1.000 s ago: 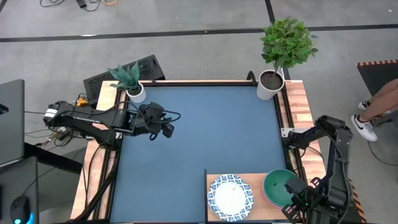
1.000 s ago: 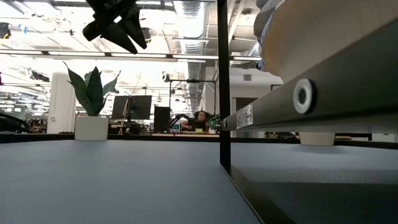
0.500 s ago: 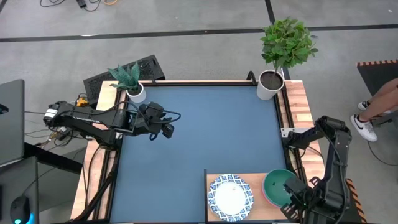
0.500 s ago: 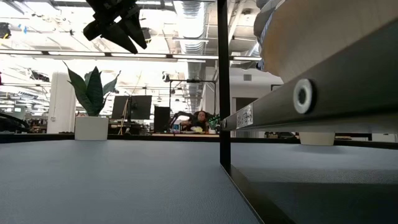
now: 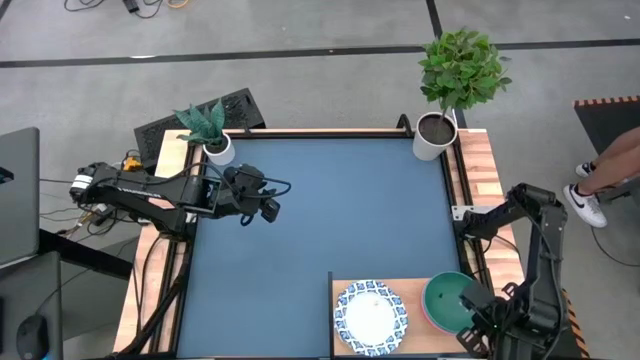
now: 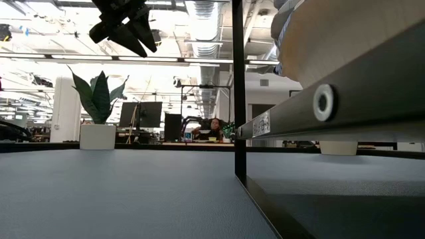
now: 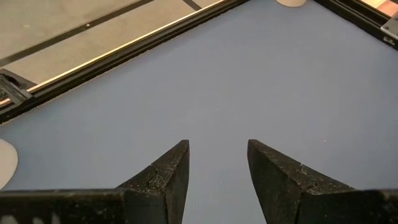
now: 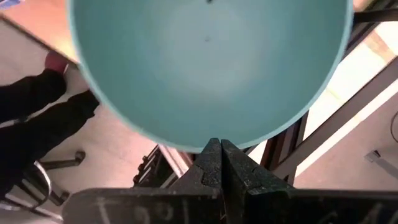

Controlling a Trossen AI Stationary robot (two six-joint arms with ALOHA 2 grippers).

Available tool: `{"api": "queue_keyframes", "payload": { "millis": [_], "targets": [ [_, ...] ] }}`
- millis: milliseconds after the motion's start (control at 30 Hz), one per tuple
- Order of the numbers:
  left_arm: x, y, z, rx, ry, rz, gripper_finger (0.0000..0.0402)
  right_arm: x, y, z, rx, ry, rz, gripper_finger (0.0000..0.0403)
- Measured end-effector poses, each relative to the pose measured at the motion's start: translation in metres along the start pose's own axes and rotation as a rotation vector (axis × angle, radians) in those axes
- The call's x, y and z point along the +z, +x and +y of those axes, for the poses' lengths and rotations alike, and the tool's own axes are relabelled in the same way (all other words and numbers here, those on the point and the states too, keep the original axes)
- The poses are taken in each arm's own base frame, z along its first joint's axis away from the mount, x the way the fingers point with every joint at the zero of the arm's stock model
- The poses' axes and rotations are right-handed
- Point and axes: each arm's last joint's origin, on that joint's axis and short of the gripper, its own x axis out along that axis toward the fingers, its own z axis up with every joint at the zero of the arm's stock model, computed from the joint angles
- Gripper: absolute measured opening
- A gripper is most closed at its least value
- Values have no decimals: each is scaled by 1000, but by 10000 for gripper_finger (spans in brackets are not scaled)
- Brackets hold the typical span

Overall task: Place and stack bowls onto a shelf
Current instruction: Stack the green bowl on the blue bowl on the shelf

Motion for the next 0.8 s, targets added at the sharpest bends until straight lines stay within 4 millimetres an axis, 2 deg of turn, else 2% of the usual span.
{"api": "queue_keyframes", "payload": {
  "millis": [167, 533, 800],
  "targets": [
    [0, 0, 0, 0, -1, 0, 147, -1, 7, -1, -25, 17, -8, 18],
    [0, 0, 0, -3, -2, 2, 147, 0, 10, -2, -28, 15, -35, 18],
    [0, 0, 0, -4, -5, 2, 147, 0, 3, -2, 30, 13, 22, 18]
  ]
}}
